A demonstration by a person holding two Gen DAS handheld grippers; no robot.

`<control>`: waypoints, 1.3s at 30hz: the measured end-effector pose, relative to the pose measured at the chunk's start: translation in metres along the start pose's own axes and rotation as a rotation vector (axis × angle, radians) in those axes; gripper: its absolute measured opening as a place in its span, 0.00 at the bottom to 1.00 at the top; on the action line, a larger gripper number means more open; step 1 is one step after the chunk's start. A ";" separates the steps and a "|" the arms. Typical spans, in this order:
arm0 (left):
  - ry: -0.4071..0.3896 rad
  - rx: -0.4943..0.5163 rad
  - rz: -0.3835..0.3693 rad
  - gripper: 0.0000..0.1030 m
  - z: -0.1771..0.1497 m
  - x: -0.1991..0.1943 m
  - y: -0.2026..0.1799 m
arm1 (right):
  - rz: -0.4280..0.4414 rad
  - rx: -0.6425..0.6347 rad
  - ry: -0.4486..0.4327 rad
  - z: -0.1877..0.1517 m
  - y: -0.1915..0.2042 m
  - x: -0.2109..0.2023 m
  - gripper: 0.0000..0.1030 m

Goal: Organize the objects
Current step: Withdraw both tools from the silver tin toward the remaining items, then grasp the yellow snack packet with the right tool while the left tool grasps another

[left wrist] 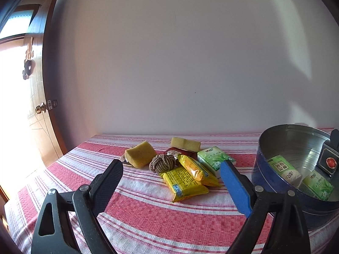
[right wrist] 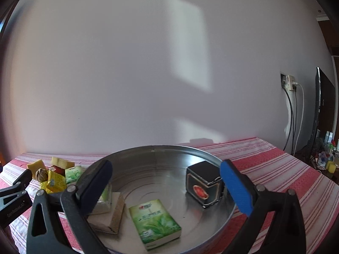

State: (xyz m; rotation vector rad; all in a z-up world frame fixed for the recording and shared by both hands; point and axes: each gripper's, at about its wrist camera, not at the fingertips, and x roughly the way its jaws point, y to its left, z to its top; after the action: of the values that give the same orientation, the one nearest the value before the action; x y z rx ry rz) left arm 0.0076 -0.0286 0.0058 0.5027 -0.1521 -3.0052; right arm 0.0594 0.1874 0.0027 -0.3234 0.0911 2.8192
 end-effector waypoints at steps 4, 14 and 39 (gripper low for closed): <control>0.011 -0.015 0.004 0.91 0.000 0.004 0.014 | 0.042 -0.003 -0.002 -0.002 0.023 -0.004 1.00; 0.030 -0.049 0.049 0.91 -0.001 0.019 0.052 | 0.138 -0.031 0.040 -0.006 0.070 0.003 1.00; 0.203 -0.237 0.195 0.91 -0.005 0.092 0.163 | 0.392 -0.221 0.321 -0.025 0.201 0.052 0.85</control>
State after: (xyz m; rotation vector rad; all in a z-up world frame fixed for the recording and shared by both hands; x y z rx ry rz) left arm -0.0656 -0.2005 -0.0096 0.7152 0.1589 -2.7139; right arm -0.0447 0.0085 -0.0279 -0.8971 -0.1015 3.1395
